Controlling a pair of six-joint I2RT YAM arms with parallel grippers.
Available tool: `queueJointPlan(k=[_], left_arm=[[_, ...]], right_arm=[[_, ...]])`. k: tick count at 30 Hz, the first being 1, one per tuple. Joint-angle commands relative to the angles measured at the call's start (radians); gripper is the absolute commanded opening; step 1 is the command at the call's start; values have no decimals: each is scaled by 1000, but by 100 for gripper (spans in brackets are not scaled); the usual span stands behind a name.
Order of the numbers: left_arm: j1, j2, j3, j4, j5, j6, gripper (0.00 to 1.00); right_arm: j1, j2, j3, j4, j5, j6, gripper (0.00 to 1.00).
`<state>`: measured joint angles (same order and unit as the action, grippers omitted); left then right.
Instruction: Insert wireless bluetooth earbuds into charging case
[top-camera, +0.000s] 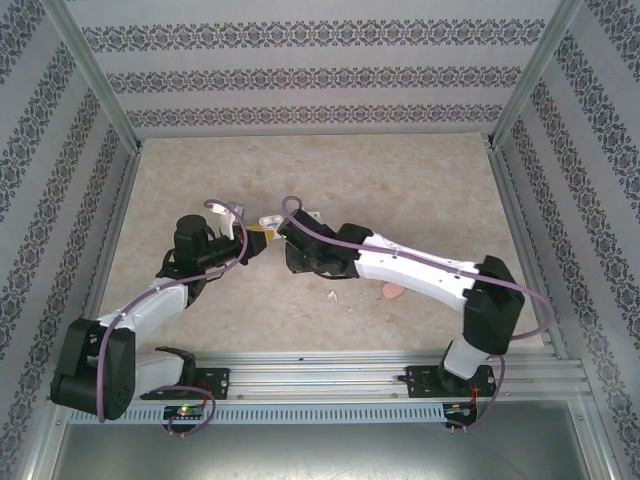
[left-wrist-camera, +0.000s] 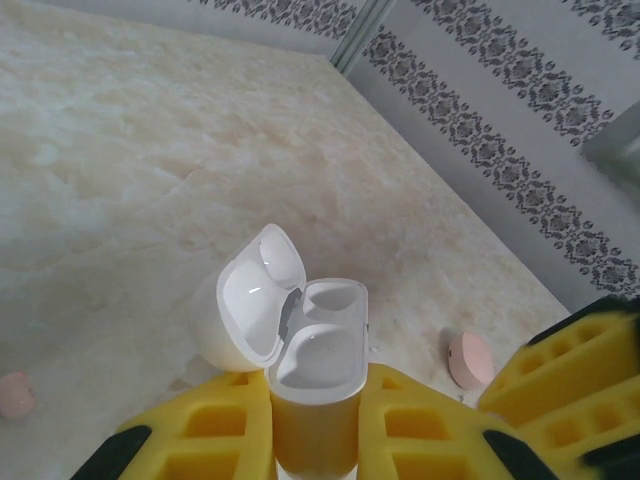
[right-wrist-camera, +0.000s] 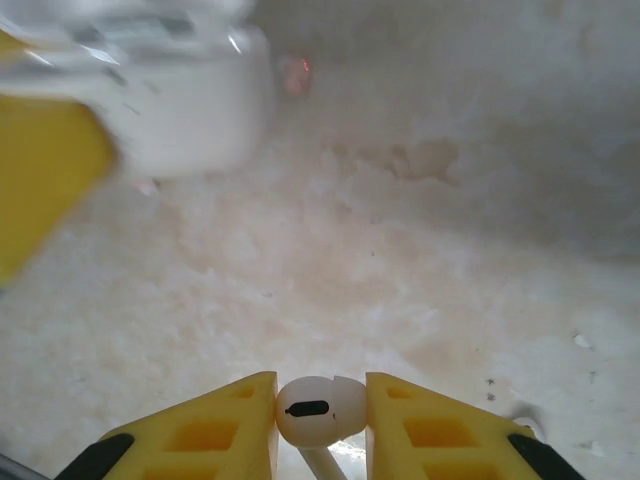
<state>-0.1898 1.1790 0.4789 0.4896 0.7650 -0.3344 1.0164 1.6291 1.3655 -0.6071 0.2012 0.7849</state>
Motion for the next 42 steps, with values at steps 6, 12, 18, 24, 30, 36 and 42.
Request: queueJointPlan(k=[6, 12, 18, 24, 30, 36, 42], left_arm=[[-52, -116, -64, 202, 19, 12, 0], [-74, -101, -64, 395, 86, -41, 0], [-139, -61, -32, 424, 82, 2, 0], [-185, -18, -19, 477, 73, 19, 0], [-207, -29, -25, 550, 18, -44, 0], [-247, -150, -18, 334, -90, 37, 0], [-289, -232, -4, 158, -230, 178, 0]], right_arm=[[108, -168, 41, 119, 213, -192, 22], [150, -225, 42, 229, 236, -273, 19], [172, -251, 15, 317, 255, -352, 19], [170, -305, -62, 429, 287, -376, 19], [102, -406, -235, 622, 231, -286, 19], [58, -420, -267, 666, 201, -252, 19], [31, -396, -284, 711, 145, -167, 19]])
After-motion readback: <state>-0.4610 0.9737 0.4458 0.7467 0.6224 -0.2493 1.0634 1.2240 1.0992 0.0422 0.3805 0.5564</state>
